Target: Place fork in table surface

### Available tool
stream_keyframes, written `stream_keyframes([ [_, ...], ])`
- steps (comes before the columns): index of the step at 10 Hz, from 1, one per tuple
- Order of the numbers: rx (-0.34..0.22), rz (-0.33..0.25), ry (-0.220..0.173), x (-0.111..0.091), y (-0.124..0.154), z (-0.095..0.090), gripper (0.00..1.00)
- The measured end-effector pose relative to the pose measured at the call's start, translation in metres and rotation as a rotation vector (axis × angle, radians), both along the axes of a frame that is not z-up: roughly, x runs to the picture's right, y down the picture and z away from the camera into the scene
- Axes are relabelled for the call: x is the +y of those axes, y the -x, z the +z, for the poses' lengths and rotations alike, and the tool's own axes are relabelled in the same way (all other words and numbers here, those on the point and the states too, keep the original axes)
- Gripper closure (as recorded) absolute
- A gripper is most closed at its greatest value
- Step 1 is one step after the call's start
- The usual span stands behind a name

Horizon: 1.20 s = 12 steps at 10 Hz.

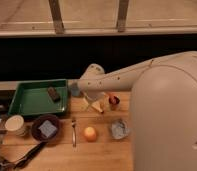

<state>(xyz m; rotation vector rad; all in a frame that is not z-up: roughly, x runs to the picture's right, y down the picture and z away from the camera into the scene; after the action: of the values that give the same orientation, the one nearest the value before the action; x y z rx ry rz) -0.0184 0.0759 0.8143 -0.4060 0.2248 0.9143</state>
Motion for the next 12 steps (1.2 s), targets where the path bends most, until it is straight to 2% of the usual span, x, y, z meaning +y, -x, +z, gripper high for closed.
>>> stream_keyframes([
  [1,-0.005,-0.02,-0.004,0.002,0.003,-0.001,0.2],
  [3,-0.044,-0.061,-0.014,0.021,0.03,-0.013,0.2],
  [7,-0.149,-0.137,-0.016,0.081,0.094,-0.036,0.2],
  [10,-0.221,-0.21,0.005,0.123,0.143,-0.032,0.2],
  [12,-0.208,-0.214,0.019,0.135,0.144,-0.021,0.2],
])
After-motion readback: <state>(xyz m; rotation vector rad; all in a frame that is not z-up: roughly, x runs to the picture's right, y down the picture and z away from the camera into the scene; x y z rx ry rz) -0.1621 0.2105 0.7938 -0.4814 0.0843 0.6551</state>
